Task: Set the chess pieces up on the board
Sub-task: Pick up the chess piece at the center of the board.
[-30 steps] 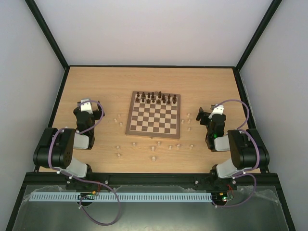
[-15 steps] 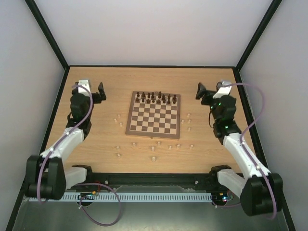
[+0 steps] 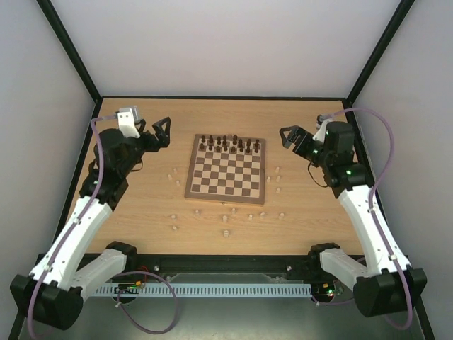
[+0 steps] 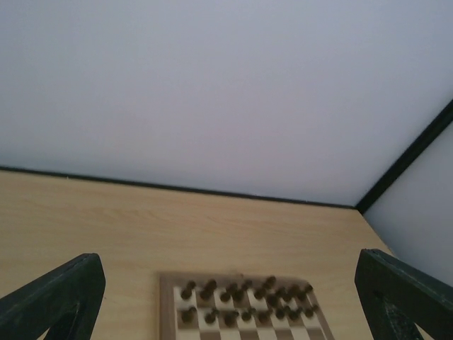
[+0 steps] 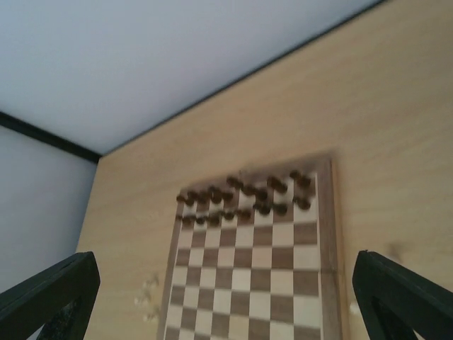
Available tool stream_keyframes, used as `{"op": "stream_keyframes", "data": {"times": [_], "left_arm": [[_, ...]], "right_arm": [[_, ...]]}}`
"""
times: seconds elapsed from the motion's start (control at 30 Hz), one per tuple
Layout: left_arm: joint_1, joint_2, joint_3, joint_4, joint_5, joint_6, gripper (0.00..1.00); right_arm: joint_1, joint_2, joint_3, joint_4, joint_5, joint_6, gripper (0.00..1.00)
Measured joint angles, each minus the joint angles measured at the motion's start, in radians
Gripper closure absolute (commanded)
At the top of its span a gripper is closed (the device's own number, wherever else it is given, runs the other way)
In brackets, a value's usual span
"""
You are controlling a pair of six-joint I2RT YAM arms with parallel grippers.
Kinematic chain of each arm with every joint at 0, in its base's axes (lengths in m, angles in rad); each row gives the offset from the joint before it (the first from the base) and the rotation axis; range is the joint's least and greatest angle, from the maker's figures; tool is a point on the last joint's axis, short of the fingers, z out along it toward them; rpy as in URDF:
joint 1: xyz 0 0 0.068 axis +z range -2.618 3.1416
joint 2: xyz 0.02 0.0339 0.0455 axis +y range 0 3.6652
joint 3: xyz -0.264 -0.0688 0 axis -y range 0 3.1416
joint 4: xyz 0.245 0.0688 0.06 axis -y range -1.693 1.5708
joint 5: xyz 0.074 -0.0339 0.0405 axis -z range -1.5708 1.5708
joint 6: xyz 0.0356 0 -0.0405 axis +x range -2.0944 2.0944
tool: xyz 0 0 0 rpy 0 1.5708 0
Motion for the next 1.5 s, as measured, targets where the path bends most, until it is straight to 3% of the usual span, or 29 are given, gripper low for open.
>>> {"op": "stream_keyframes", "data": {"times": [0.2, 0.4, 0.9, 1.13, 1.27, 1.5], "left_arm": [[0.000, -0.146, -0.039, -0.151, 0.097, -0.070, 0.01], [0.002, -0.239, -0.148, -0.158, 0.197, -0.139, 0.00], [0.002, 0.029, -0.130, -0.204, 0.113, -0.165, 0.00], [0.008, 0.091, -0.130, -0.194, 0.138, -0.183, 0.01], [0.008, 0.196, -0.125, -0.188, 0.134, -0.200, 0.00], [0.008, 0.307, -0.123, -0.201, 0.119, -0.225, 0.01]], "right_arm": [[0.000, 0.087, 0.020, -0.126, -0.084, 0.012, 0.01], [0.005, 0.202, 0.038, -0.204, -0.012, -0.053, 0.01], [0.114, 0.455, 0.057, -0.224, 0.193, -0.120, 0.00], [0.143, 0.615, 0.140, -0.243, 0.271, -0.146, 0.14], [0.145, 0.697, 0.187, -0.252, 0.294, -0.159, 0.28], [0.147, 0.809, 0.261, -0.262, 0.332, -0.180, 0.38]]}}
